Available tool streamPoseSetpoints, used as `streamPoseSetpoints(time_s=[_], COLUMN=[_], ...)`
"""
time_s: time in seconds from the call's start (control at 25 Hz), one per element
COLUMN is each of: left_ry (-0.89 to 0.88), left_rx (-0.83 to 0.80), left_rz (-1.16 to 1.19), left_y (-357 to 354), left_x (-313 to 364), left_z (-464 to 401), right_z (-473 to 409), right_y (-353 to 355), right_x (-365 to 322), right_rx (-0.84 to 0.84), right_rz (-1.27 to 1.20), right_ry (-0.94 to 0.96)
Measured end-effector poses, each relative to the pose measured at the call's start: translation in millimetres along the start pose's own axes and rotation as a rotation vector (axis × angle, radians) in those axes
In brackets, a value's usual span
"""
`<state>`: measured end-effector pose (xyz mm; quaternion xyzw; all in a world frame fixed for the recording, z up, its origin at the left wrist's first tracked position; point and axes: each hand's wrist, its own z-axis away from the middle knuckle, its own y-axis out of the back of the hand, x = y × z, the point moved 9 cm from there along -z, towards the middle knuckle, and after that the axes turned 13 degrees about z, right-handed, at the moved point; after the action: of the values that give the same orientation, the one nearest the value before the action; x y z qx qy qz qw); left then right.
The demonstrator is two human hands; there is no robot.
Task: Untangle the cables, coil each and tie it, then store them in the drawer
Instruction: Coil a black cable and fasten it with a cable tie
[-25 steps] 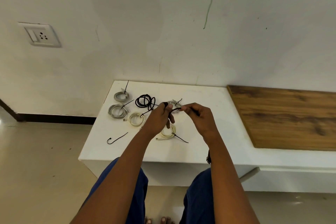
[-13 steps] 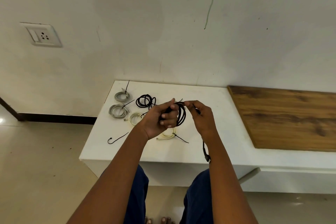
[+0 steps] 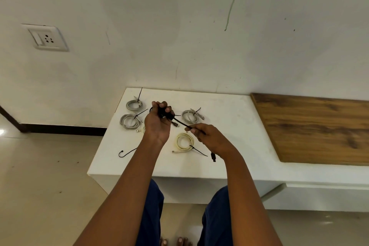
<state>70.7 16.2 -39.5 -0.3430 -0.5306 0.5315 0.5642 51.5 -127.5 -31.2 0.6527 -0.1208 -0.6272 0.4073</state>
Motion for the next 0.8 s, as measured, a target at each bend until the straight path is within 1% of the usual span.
streamPoseSetpoints(time_s=[0.08, 0.16, 0.24, 0.36, 0.48, 0.56, 0.64, 0.68, 0.76, 0.8], left_ry=[-0.075, -0.156, -0.214, -0.234, -0.234, -0.251, -0.192, -0.121, 0.002, 0.021], left_rx=[0.08, 0.136, 0.152, 0.089, 0.007, -0.047, -0.158, -0.217, -0.275, -0.277], left_rz=[-0.069, -0.218, -0.394, -0.723, -1.062, -1.367, -1.617, -1.667, -1.654, -1.627], left_y=[7.9, 12.7, 13.1, 7.5, 1.6, -3.2, -3.2, -0.4, 4.4, 4.4], left_x=[4.5, 9.8, 13.1, 8.8, -3.6, -10.8, -24.9, -33.7, -45.6, -47.3], left_z=[-1.6, -1.2, -0.8, -0.2, 2.6, 5.6, 8.0, 9.9, 13.0, 13.9], right_z=[-1.4, -3.3, -5.2, -4.6, -4.6, -4.4, -3.5, -2.6, 0.7, 2.5], right_y=[-3.9, -7.4, -7.8, -1.0, 3.5, 6.9, 11.2, 13.6, 20.0, 22.7], right_x=[1.5, 5.2, 8.3, 4.6, 2.4, 1.5, -0.6, -1.3, -1.7, -2.0], right_rx=[-0.029, -0.055, -0.048, 0.035, 0.102, 0.149, 0.23, 0.28, 0.366, 0.395], right_rz=[0.039, 0.101, 0.119, 0.146, 0.386, 0.5, 0.684, 0.774, 0.852, 0.856], right_ry=[0.005, 0.005, 0.007, 0.066, 0.102, 0.105, 0.116, 0.118, 0.11, 0.105])
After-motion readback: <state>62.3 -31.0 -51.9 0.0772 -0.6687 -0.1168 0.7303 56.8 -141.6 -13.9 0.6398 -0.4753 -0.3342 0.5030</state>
